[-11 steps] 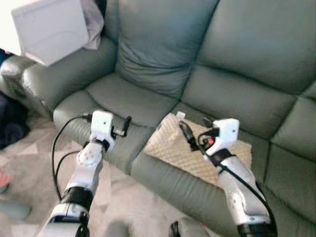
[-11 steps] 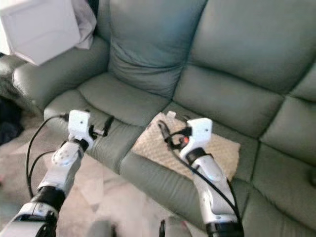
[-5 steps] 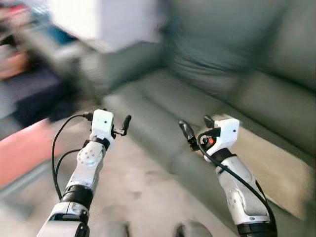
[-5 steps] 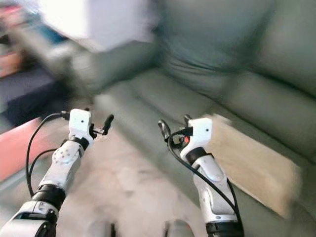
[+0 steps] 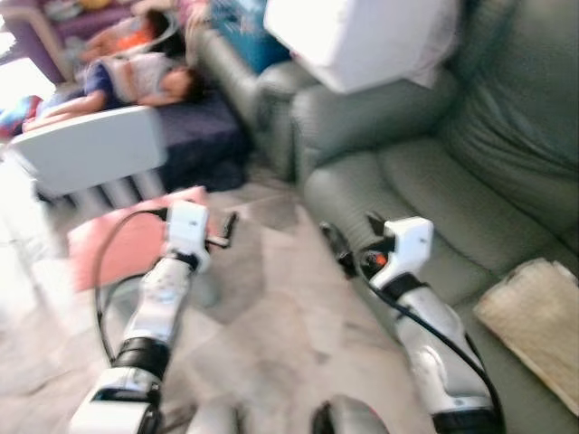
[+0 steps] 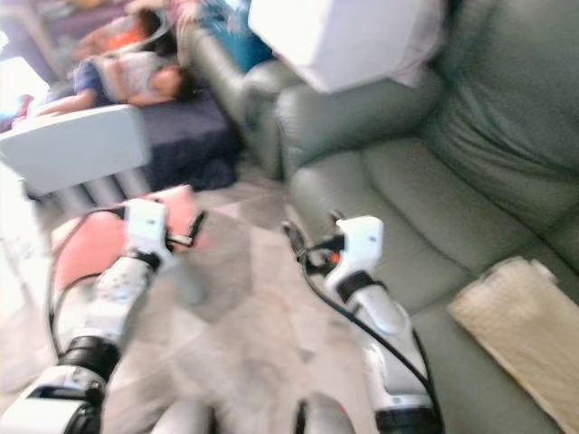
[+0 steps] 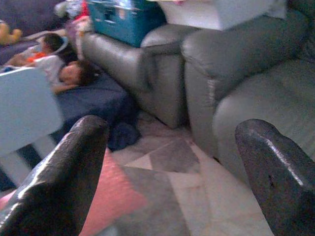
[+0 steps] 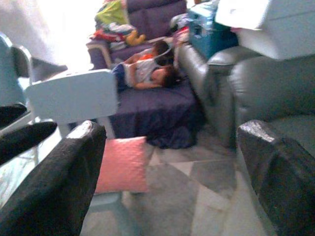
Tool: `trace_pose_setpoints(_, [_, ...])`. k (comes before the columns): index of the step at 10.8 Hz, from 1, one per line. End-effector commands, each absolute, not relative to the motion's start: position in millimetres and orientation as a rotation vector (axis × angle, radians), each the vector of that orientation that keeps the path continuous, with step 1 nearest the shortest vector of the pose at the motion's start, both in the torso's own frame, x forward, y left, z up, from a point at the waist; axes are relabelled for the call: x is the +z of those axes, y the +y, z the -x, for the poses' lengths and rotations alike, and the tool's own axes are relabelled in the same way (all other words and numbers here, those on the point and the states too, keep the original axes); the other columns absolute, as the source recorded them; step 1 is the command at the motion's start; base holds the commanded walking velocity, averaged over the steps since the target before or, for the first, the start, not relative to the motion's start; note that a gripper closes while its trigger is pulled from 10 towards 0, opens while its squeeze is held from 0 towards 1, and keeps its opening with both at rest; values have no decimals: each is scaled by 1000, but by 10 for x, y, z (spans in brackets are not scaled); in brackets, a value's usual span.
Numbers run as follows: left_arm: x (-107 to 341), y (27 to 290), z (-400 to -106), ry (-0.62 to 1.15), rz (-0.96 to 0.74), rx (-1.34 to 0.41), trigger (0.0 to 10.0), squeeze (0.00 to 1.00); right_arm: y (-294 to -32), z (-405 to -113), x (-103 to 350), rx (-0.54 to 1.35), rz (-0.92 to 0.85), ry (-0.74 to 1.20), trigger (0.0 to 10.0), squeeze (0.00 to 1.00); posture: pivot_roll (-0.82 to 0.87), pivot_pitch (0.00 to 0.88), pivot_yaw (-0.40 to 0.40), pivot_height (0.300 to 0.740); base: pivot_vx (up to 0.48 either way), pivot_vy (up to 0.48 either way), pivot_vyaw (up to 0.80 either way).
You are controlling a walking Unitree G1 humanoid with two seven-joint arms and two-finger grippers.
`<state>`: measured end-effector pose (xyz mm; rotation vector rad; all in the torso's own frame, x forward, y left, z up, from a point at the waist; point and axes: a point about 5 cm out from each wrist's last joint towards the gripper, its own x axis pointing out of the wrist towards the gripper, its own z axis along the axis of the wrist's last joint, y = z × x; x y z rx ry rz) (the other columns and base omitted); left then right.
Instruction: Move the pillow to the sofa
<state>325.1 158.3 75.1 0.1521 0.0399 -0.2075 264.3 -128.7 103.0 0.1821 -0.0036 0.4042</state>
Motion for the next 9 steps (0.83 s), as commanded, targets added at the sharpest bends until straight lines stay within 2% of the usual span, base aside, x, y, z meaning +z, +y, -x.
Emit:
trace_pose_setpoints(1, [746,1718,-3245,49,-182,-160,10000,0,-1198,-2637,1089,437,-193,-29,10000,0,-119,104,-16,740,0,0,800])
trace_pose_setpoints(4, [781,1743,-3238,16,-170,-143,10000,0,-1170,-2629,1078,468,-158,-34,10000,0,-110,101,-23,740,0,0,800])
trace_pose_setpoints(8, [757,1779,-3215,25,-151,-124,10000,0,-1130,-2610,1068,485,-153,-40,10000,0,-100,102,-24,740,0,0,0])
trace_pose_setpoints(9, [760,1781,-3214,22,-150,-125,10000,0,-1130,-2614,1070,486,-137,-43,10000,0,-100,106,-21,740,0,0,475])
